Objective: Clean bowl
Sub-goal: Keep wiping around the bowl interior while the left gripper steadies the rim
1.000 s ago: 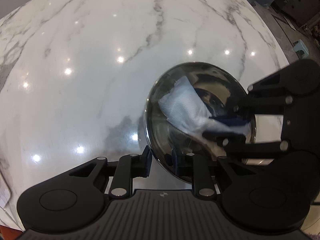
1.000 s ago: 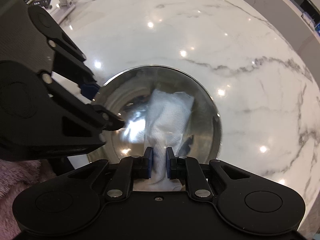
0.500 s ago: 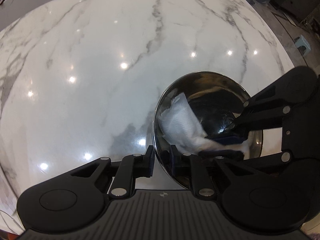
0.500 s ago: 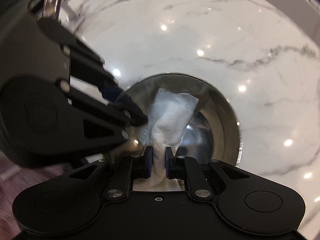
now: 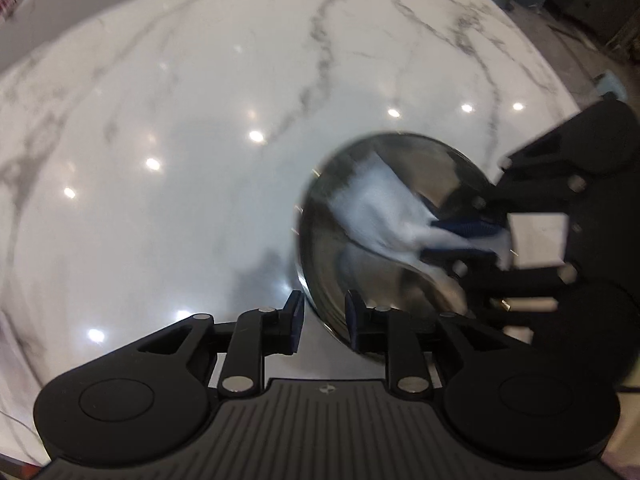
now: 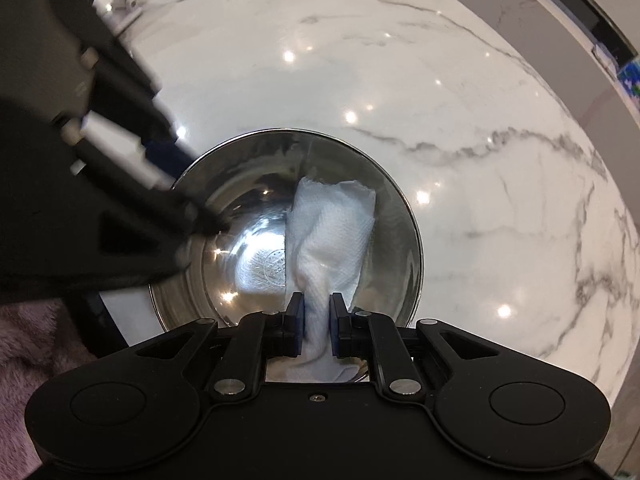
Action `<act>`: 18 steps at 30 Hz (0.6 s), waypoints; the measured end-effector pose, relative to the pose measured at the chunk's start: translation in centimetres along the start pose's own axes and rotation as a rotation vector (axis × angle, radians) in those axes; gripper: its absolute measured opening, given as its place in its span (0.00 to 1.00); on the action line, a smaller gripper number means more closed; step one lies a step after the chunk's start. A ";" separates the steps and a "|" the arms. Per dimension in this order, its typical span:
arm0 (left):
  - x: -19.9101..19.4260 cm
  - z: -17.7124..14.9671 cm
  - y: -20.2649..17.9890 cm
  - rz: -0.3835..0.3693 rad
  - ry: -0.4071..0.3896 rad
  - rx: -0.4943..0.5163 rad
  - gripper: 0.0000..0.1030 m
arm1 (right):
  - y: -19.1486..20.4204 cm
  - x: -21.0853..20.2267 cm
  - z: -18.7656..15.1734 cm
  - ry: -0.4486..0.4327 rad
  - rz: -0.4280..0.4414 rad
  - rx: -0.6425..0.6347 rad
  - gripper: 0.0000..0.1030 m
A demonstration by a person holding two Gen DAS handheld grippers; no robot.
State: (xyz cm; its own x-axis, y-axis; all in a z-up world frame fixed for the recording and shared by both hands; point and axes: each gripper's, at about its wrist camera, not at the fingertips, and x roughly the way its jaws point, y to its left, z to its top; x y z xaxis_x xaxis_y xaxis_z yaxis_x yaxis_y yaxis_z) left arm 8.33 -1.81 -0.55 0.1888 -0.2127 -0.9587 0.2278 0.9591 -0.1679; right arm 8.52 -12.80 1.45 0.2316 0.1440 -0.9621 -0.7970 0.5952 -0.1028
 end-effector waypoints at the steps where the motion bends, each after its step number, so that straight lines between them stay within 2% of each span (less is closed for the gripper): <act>1: 0.0 -0.1 0.1 -0.023 0.010 -0.010 0.26 | -0.1 0.0 -0.1 0.000 0.004 0.005 0.10; 6: 0.2 -0.3 0.6 -0.059 0.017 -0.042 0.27 | -0.3 0.0 -0.1 0.000 0.049 0.039 0.10; 17: 0.2 0.4 0.6 -0.006 -0.033 -0.035 0.14 | -0.5 0.2 0.0 -0.002 0.172 0.125 0.11; 18: 0.3 0.5 0.6 -0.005 -0.034 -0.036 0.14 | -0.4 0.2 0.0 -0.008 0.209 0.145 0.11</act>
State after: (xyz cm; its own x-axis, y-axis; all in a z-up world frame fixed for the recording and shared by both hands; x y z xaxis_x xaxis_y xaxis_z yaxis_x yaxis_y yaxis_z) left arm 9.02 -1.37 -0.79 0.2204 -0.2227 -0.9496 0.1947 0.9640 -0.1809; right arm 8.90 -12.98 1.27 0.0751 0.2815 -0.9566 -0.7396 0.6592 0.1359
